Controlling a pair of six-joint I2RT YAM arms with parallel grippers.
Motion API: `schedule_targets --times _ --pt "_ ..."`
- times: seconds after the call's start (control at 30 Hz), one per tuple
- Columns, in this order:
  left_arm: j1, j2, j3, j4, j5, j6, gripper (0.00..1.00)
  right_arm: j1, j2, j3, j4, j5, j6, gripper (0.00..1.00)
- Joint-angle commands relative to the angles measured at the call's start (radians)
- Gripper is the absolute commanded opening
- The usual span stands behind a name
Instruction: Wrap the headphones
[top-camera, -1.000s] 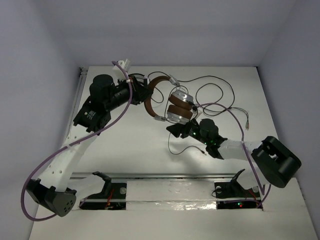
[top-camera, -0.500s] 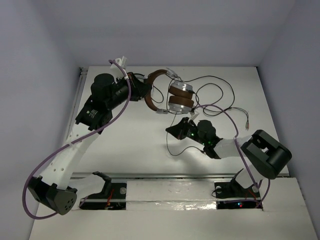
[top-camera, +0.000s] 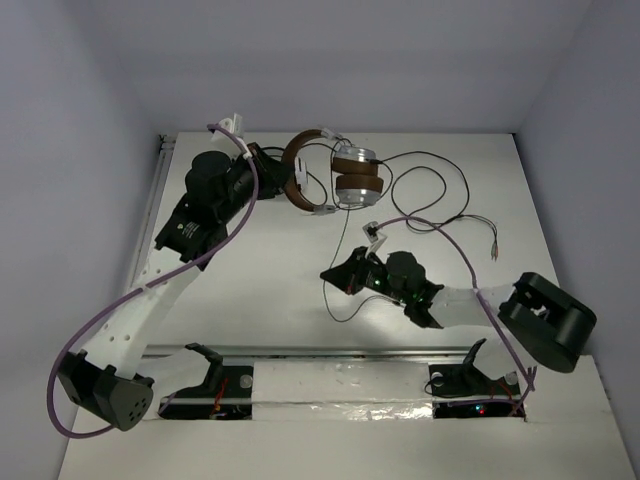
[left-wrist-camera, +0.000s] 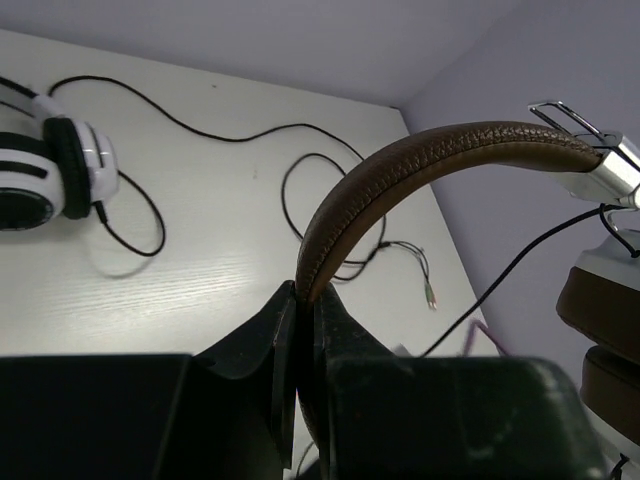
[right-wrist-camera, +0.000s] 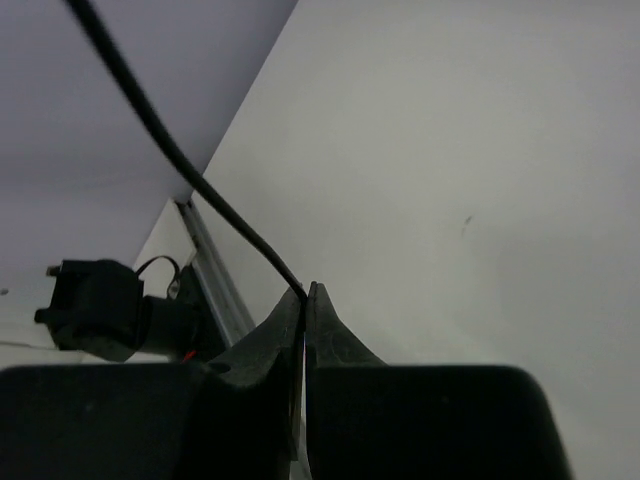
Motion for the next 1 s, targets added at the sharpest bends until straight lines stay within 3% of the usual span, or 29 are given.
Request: schedule_targets --times 0.0,0.33,0.57,0.87,0.97 --pt "0.005 -0.006 -0.027 0.127 -0.166 -0.055 0.0 0.105 -0.096 0.016 -0.148 0.086 -0.028 0.0" --pt "-0.004 0.008 -0.157 0.141 -0.473 -0.038 0.0 0.24 -0.349 0.097 -0.64 0.15 -0.031 0.0" --pt "-0.165 0.017 -0.223 0.026 -0.812 0.021 0.0 0.24 -0.47 0.256 -1.025 0.134 -0.067 0.0" --pt "-0.351 0.083 -0.283 -0.157 -0.94 -0.005 0.0 0.24 -0.452 0.481 -1.364 0.174 -0.187 0.0" --pt "-0.388 0.097 -0.275 -0.216 -0.955 -0.015 0.0 0.24 -0.437 0.527 -1.394 0.125 -0.202 0.0"
